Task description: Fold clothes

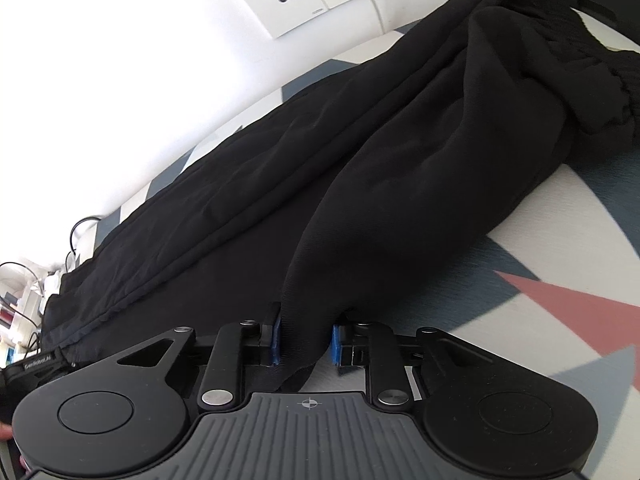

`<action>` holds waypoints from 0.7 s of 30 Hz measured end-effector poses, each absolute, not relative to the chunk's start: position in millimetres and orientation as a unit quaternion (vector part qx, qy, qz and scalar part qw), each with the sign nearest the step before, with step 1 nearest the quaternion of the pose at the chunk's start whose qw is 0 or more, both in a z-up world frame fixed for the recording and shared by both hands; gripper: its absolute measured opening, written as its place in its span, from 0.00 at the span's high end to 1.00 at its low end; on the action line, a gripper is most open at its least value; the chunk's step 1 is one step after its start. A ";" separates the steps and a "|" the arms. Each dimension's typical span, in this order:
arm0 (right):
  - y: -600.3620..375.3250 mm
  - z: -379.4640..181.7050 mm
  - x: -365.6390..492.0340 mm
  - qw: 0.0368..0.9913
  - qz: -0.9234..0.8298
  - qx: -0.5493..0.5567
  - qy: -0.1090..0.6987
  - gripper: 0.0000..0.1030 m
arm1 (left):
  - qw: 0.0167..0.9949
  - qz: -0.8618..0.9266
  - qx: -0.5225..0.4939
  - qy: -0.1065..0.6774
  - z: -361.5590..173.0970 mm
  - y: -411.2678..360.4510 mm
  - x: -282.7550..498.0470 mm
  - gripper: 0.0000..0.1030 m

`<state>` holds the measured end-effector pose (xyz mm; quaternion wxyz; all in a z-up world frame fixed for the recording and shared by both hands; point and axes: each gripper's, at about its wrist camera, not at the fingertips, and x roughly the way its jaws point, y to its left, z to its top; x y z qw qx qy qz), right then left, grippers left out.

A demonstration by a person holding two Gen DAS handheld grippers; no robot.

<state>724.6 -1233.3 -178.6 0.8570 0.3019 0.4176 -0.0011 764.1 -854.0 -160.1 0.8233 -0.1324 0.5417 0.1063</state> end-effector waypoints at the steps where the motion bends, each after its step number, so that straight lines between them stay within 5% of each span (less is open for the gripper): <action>1: -1235.8 -178.2 722.1 0.856 -0.004 0.303 0.418 0.81 | 0.822 0.106 -0.131 0.544 -160.6 -857.2 760.6 0.04; 21: -1326.9 -182.6 660.6 0.842 -0.119 0.337 0.403 0.81 | 0.795 -0.068 -0.046 0.601 -152.0 -937.0 709.0 0.01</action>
